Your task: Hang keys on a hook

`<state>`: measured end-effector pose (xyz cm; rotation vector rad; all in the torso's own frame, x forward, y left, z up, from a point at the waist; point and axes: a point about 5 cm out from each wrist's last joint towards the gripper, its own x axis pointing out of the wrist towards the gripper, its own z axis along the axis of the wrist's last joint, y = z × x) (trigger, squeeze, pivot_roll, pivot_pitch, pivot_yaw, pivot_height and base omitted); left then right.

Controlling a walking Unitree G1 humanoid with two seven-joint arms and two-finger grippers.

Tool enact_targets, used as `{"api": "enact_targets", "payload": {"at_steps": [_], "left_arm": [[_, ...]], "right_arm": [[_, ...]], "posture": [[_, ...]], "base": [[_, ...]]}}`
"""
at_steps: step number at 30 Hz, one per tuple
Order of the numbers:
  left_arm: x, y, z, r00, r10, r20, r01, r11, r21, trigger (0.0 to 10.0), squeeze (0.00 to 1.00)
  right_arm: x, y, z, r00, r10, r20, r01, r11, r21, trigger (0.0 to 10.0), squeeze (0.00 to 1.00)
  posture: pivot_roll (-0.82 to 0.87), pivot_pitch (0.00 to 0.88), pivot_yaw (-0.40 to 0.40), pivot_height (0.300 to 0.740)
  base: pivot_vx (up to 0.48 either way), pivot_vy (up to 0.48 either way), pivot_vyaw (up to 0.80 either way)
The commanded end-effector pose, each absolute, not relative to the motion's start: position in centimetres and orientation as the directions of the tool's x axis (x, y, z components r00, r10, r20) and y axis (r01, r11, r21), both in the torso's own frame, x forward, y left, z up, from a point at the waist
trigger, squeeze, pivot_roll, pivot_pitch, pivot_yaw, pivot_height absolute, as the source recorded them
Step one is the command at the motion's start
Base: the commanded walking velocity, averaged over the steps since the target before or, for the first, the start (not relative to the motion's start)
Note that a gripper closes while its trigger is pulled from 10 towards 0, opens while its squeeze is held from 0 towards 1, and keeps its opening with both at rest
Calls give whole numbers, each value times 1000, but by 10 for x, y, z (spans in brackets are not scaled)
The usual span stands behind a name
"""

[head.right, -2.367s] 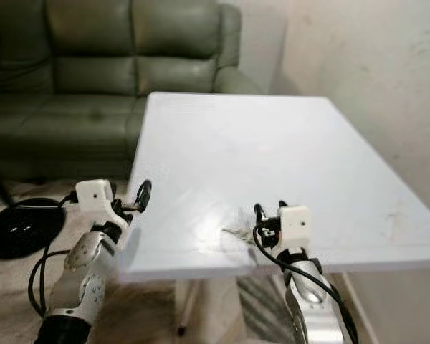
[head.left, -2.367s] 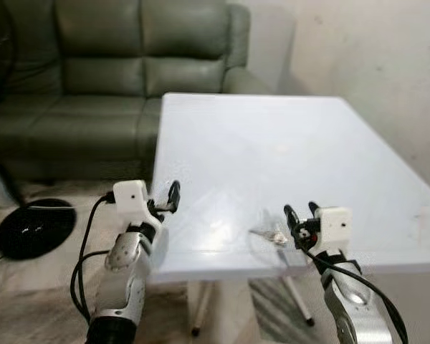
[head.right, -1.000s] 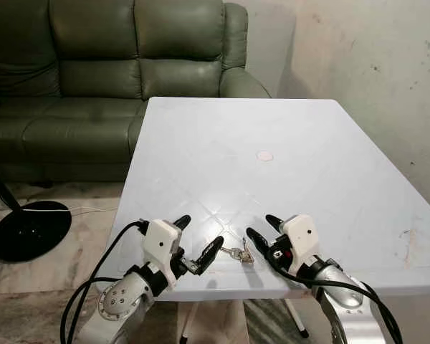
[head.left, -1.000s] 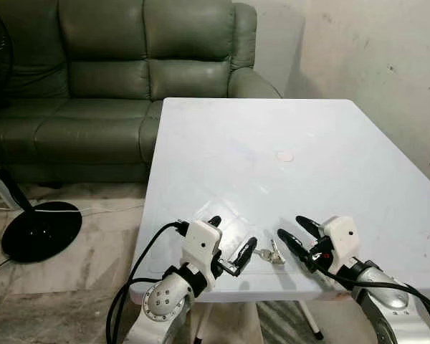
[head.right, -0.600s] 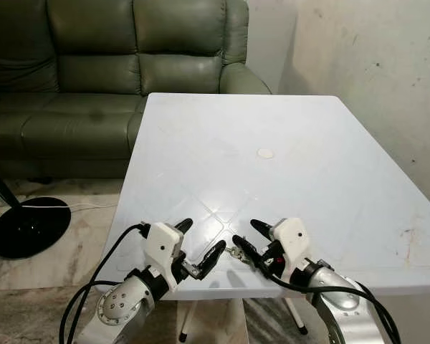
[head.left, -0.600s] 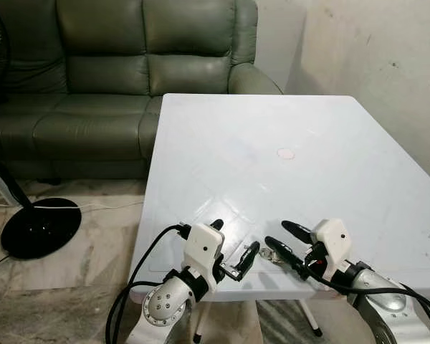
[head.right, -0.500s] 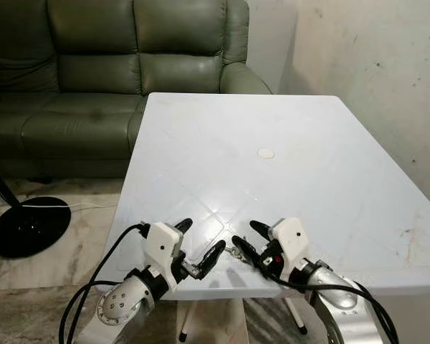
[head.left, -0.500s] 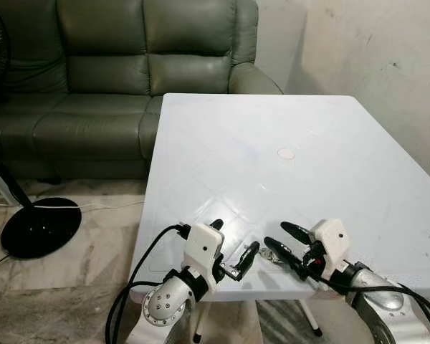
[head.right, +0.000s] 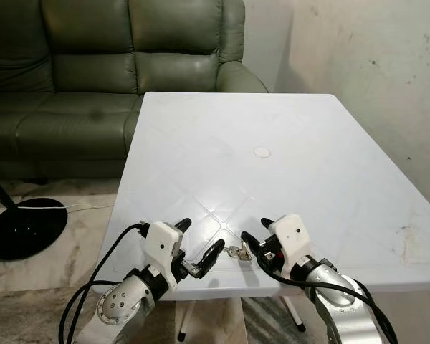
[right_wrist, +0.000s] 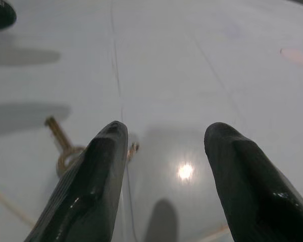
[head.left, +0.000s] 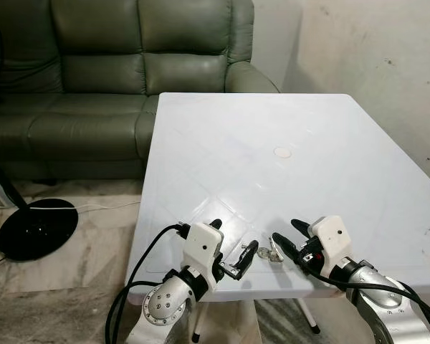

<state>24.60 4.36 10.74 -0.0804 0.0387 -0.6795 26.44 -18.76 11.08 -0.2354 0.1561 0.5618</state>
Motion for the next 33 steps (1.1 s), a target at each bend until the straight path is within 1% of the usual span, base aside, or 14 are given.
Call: {"api": "enact_targets", "payload": {"at_steps": [1,3,4,6,8,13,15,17,23,24,25,26,29,33], "left_arm": [[246,44,113,778,-628,9,626,775,-86,10000,0],[247,44,113,779,-627,9,626,775,-83,10000,0],[247,44,114,779,-626,9,625,777,-79,10000,0],[247,44,114,782,-623,9,622,779,-78,10000,0],[248,44,115,785,-620,12,619,782,-82,10000,0],[248,44,116,788,-615,14,614,785,-85,10000,0],[249,44,116,789,-614,17,612,786,-88,10000,0],[249,45,116,792,-611,17,609,787,-94,10000,0],[250,45,118,794,-608,18,606,790,-94,10000,0],[251,45,118,795,-607,18,606,790,-96,10000,0],[251,45,118,795,-607,18,606,790,-96,10000,0],[251,45,117,794,-608,18,607,789,-95,10000,0],[252,45,118,793,-608,19,607,789,-96,10000,0],[253,45,119,794,-608,21,607,789,-98,10000,0]], "right_arm": [[261,-188,111,820,520,-239,-565,801,-197,10000,0],[260,-188,109,810,526,-259,-578,790,-203,10000,0],[258,-185,106,800,529,-282,-591,773,-229,10000,0],[257,-184,104,801,534,-269,-593,771,-235,10000,0],[256,-178,93,797,530,-290,-591,783,-195,10000,0],[248,-167,76,783,536,-317,-603,779,-172,10000,0],[247,-164,72,787,526,-324,-594,788,-163,10000,0],[249,-165,69,809,493,-319,-560,813,-164,10000,0],[252,-183,66,836,432,-338,-513,835,-201,10000,0],[253,-191,66,846,408,-343,-493,844,-213,10000,0],[253,-191,66,846,408,-343,-493,844,-213,10000,0],[253,-200,67,848,400,-348,-491,839,-233,10000,0],[250,-215,69,845,398,-357,-500,825,-263,10000,0],[246,-227,69,833,405,-378,-520,805,-286,10000,0]], "posture": [[-17,96,-62,740],[-17,96,-62,740],[-17,96,-62,740],[-17,96,-65,740],[-14,99,-66,740],[-9,102,-66,740],[-9,104,-65,740],[-10,104,-62,740],[-13,102,-59,740],[-15,100,-60,740],[-15,100,-60,740],[-16,100,-59,740],[-19,97,-57,740],[-24,97,-54,740]], "base": [[0,0,0],[0,0,0],[0,0,0],[0,0,0],[0,0,0],[0,0,0],[0,0,0],[0,0,0],[0,0,0],[0,0,0],[0,0,0],[0,0,0],[0,0,0],[0,0,0]]}}
